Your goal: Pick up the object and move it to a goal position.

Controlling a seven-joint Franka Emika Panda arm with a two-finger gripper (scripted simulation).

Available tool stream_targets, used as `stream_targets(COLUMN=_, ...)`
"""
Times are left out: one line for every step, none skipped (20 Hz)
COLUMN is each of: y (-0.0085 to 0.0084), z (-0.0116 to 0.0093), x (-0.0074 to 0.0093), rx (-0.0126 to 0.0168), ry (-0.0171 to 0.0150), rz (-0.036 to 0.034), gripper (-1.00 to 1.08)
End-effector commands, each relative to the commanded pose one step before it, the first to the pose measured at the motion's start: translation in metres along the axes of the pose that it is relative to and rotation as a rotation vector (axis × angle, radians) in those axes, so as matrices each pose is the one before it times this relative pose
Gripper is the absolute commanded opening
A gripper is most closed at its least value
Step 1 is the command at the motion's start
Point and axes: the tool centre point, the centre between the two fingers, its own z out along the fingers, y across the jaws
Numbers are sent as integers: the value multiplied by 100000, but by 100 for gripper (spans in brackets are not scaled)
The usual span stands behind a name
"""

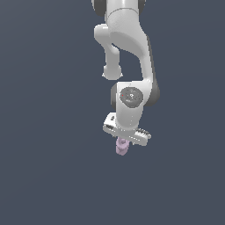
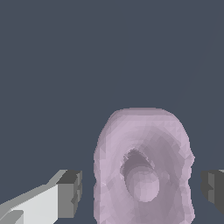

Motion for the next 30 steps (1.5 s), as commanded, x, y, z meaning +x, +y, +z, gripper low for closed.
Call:
stream_targets(y=8, z=1269, x=-58, rx=-28, ry=-29, rz=71, gripper=100)
stream_targets(y=25, z=334, x=11, rx=-6, ry=9, rz=68, gripper=100)
stream_targets(y=-16, z=255, x=1, rx=0, ry=0, rz=0, gripper=100)
stream_targets(y=-17, z=173, x=12, rx=0, ry=0, rz=0, gripper=100)
stream_targets(y=-18, z=90, x=24, rx=0, ry=0, rz=0, gripper=100)
stream_targets(y=-19, z=8, x=36, rx=0, ry=0, rz=0, gripper=100)
stream_targets(y=-17, z=-56, x=39, rx=0, ry=0, rz=0, gripper=100)
stream_targets(y=-5, z=-27, x=13, rx=0, ry=0, rz=0, gripper=100)
stream_targets(y=0, z=0, x=0, rx=0, ry=0, rz=0, gripper=-100)
stream_targets(y=0, z=0, x=0, rx=0, ry=0, rz=0, gripper=-100)
stream_targets(y=0, z=0, x=0, rx=0, ry=0, rz=0, gripper=-100)
stream_targets(y=0, z=0, x=0, rx=0, ry=0, rz=0, gripper=-100)
stream_targets(y=0, z=0, x=0, rx=0, ry=0, rz=0, gripper=-100)
stream_targets(y=0, z=0, x=0, rx=0, ry=0, rz=0, gripper=-100)
stream_targets(y=0, z=0, x=0, rx=0, ry=0, rz=0, gripper=-100)
stream_targets(y=0, z=0, x=0, rx=0, ry=0, rz=0, gripper=-100)
stream_targets(y=0, z=0, x=0, rx=0, ry=0, rz=0, gripper=-100)
stream_targets(y=0, z=0, x=0, rx=0, ry=0, rz=0, gripper=-100)
stream_targets(y=8, z=-7, x=-17, rx=0, ry=0, rz=0, gripper=-100)
stream_targets(y=33, z=-36, x=18, rx=0, ry=0, rz=0, gripper=-100)
stream_targets(y=99, z=-109, x=54, rx=0, ry=0, rz=0, gripper=-100)
stream_targets(y=165, z=-183, x=90, rx=0, ry=0, rz=0, gripper=-100)
stream_targets(y=234, z=-259, x=127, rx=0, ry=0, rz=0, gripper=-100)
stream_targets(y=303, z=-337, x=166, rx=0, ry=0, rz=0, gripper=-100)
stream_targets(y=371, z=-411, x=203, rx=0, ry=0, rz=0, gripper=-100)
stream_targets(y=434, z=-482, x=239, rx=0, ry=0, rz=0, gripper=-100)
stream_targets(y=493, z=-549, x=272, rx=0, ry=0, rz=0, gripper=-100)
stream_targets(y=549, z=-612, x=304, rx=0, ry=0, rz=0, gripper=-100)
stream_targets(y=600, z=-670, x=333, rx=0, ry=0, rz=0, gripper=-100)
stream_targets(y=648, z=-725, x=361, rx=0, ry=0, rz=0, gripper=-100)
